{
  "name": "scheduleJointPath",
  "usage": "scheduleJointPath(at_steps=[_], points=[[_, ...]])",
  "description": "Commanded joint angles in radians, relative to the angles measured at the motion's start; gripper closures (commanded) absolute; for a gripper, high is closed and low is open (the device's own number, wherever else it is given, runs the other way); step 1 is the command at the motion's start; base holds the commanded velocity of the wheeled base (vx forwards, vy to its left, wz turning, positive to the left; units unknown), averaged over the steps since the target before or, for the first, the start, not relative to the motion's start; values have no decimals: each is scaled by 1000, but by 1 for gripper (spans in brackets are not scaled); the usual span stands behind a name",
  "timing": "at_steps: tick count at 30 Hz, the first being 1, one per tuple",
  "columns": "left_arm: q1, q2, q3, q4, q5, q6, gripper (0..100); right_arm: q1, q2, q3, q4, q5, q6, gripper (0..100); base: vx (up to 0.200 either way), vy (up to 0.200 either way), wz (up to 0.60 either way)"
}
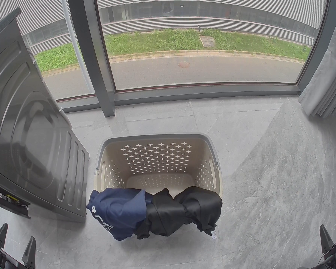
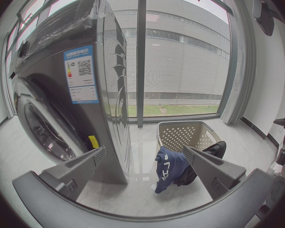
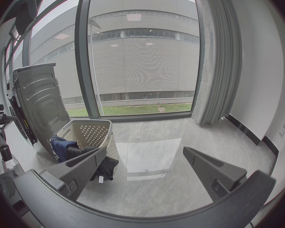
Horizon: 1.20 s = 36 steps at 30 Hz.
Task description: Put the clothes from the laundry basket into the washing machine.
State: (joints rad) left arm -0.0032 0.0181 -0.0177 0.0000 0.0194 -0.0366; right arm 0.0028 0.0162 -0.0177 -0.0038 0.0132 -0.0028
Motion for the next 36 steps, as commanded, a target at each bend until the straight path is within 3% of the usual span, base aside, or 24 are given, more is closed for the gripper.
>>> scheduleJointPath(at_steps=[1,8,17,36], points=[[0,-13,16,0,1,0,0,0,-16,18,-1,1,0,0,-200,0,0],[0,-13,16,0,1,0,0,0,-16,18,-1,1,0,0,-200,0,0],[0,-13,16,0,1,0,0,0,-16,18,-1,1,0,0,0,0,0],[0,-13,16,0,1,0,0,0,-16,18,-1,2,0,0,0,200,0]])
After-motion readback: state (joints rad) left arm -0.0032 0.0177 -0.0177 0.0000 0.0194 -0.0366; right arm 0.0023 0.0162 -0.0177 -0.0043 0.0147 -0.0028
